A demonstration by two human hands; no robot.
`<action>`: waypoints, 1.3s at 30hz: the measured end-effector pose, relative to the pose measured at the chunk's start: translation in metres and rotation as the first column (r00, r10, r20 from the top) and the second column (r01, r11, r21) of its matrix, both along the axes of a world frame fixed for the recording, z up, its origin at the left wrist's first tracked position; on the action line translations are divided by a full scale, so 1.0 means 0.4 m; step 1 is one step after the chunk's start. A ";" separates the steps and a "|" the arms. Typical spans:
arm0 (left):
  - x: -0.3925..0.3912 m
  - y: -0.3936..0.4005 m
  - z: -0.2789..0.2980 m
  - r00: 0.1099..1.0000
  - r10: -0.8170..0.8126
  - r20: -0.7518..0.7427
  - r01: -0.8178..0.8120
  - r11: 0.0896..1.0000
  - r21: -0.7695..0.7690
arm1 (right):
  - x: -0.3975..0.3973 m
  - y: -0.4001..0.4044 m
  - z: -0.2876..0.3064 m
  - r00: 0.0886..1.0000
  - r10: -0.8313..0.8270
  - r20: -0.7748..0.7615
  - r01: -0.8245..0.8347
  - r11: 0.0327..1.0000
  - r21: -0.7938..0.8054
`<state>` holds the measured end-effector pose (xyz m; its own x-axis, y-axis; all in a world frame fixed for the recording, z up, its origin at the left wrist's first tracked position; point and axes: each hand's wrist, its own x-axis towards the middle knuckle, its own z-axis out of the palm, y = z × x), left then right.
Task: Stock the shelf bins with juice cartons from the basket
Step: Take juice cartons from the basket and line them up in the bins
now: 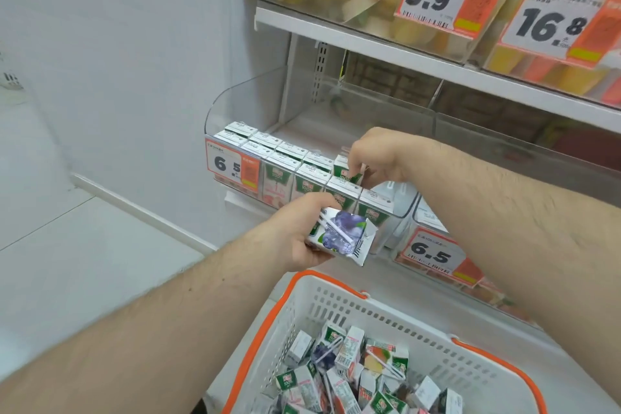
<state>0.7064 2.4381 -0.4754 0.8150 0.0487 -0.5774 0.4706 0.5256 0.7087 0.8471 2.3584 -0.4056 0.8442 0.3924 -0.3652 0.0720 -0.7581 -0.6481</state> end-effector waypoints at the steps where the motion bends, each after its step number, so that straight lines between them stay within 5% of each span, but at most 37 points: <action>1: 0.002 -0.001 0.000 1.000 0.002 -0.013 -0.002 1.000 0.008 | 0.002 0.001 -0.003 0.998 -0.020 -0.058 0.023 0.999 0.045; 4: 0.015 -0.001 -0.005 0.999 0.020 -0.032 -0.019 1.000 0.013 | 0.004 0.000 -0.011 0.985 -0.062 -0.161 0.081 0.990 0.118; 14: 0.016 -0.028 -0.012 0.992 0.082 0.092 -0.089 0.993 0.083 | -0.007 0.016 -0.019 0.993 -0.046 -0.107 0.040 0.998 -0.057; 16: 0.004 -0.032 -0.007 0.982 0.152 0.113 -0.159 0.986 0.056 | -0.007 0.018 -0.008 0.999 0.016 0.039 -0.009 0.985 -0.174; 18: -0.003 -0.040 -0.004 0.971 0.199 0.130 -0.210 0.975 0.073 | -0.010 0.018 0.008 0.935 0.076 0.346 0.007 0.973 -0.232; 20: -0.004 -0.048 -0.003 0.947 0.263 0.183 -0.294 0.941 0.169 | -0.056 -0.004 0.033 0.812 0.023 0.583 0.015 0.998 -0.060; 22: -0.005 -0.053 -0.004 0.902 0.294 0.317 -0.387 0.875 0.291 | -0.154 -0.050 0.049 0.751 -0.021 0.660 -0.101 0.984 0.145; 26: -0.021 -0.086 -0.009 0.783 0.192 0.592 -0.473 0.801 0.366 | -0.309 -0.185 -0.007 0.884 0.052 0.465 -0.179 0.955 0.235; 29: -0.032 -0.131 -0.007 0.738 0.204 0.643 -0.512 0.790 0.337 | -0.365 -0.264 -0.062 0.968 0.088 0.234 -0.132 0.975 0.179; 31: -0.045 -0.170 0.003 0.741 0.214 0.636 -0.493 0.817 0.299 | -0.396 -0.299 -0.088 0.970 0.082 0.230 -0.121 0.980 0.160; 35: -0.076 -0.239 0.028 0.756 0.101 0.647 -0.309 0.926 0.217 | -0.429 -0.370 -0.120 0.933 0.024 0.360 -0.096 0.978 0.183; 39: -0.086 -0.246 0.015 0.708 -0.189 0.680 -0.014 0.960 0.281 | -0.433 -0.474 -0.112 0.967 0.006 0.255 -0.087 0.948 0.306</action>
